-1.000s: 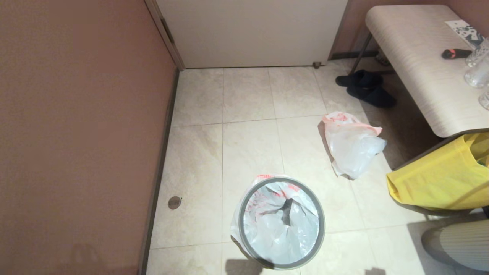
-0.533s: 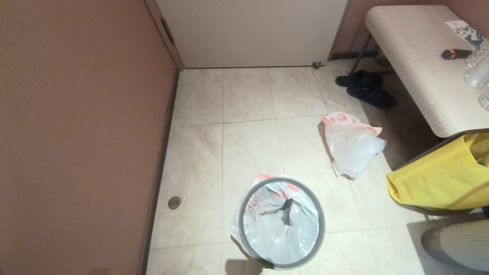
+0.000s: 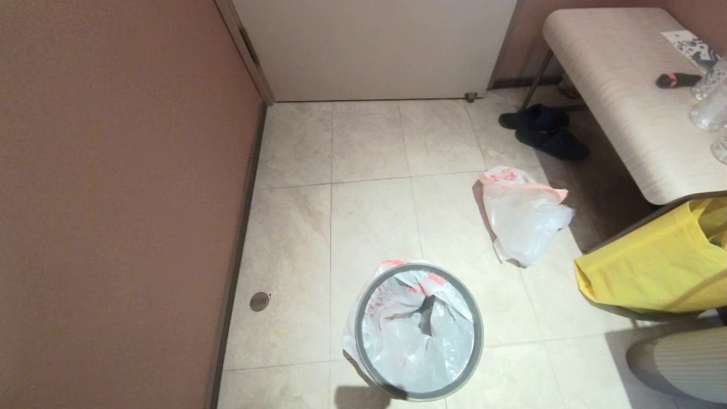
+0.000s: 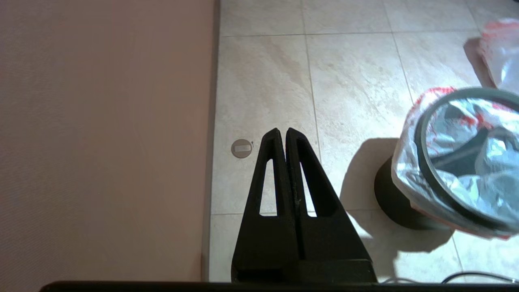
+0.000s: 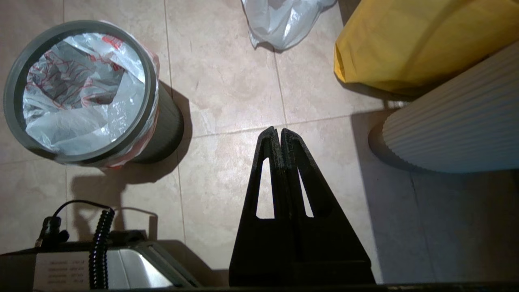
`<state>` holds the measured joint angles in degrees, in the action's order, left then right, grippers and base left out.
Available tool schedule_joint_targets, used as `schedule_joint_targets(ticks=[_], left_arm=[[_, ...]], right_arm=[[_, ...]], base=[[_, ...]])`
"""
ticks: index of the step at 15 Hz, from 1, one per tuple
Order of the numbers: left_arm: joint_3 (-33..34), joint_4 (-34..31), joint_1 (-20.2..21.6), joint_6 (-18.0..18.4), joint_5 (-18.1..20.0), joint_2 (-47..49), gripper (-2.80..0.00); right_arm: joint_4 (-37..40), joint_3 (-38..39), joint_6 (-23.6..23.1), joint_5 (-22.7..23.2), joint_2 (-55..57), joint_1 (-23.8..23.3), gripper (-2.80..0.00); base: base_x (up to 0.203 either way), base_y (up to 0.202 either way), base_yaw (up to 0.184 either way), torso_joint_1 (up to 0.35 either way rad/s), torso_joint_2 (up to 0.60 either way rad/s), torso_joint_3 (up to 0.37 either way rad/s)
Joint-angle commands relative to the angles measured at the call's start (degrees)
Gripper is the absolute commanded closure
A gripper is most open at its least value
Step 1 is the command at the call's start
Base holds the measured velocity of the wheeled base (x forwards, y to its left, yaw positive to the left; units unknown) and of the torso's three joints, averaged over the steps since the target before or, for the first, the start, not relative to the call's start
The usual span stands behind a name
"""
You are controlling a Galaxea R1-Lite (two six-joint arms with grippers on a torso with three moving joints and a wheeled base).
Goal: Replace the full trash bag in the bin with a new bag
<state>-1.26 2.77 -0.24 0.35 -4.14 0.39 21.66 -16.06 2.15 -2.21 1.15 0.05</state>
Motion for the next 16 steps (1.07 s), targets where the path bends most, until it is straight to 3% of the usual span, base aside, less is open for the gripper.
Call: schedule_joint_targets(ticks=[1,5,7,10,16], left_arm=[[0.28,0.21,-0.02,1.10,0.97,-0.39,0.00],[1.21,-3.35,-0.02,4.90,4.74,-0.38,0.00],[0.55,-5.38,-0.02,5.04,6.95,-0.39,0.00],[0.47,-5.46,0.24,4.92,5.16,-0.39,0.00],[0.38,-5.58,-0.02,4.83,5.10,-0.39,0.00]], right_arm=[[-7.44,5.75,-1.70,-0.06,-1.15,0.11,0.00],[-22.42,15.35,-4.64,0.67,-1.15,0.10,0.00],[-21.66,16.06,-4.85,1.50,-1.15,0.06,0.00],[-21.66,15.97,-1.61,1.23,-1.15,0.13,0.00],[-21.66,15.97,-1.50,1.15,-1.15,0.09,0.00]], base=[[0.000,0.000,0.000,0.000,0.00,0.000],[0.000,0.000,0.000,0.000,0.00,0.000],[0.000,0.000,0.000,0.000,0.00,0.000],[0.000,0.000,0.000,0.000,0.00,0.000],[0.000,0.000,0.000,0.000,0.00,0.000]])
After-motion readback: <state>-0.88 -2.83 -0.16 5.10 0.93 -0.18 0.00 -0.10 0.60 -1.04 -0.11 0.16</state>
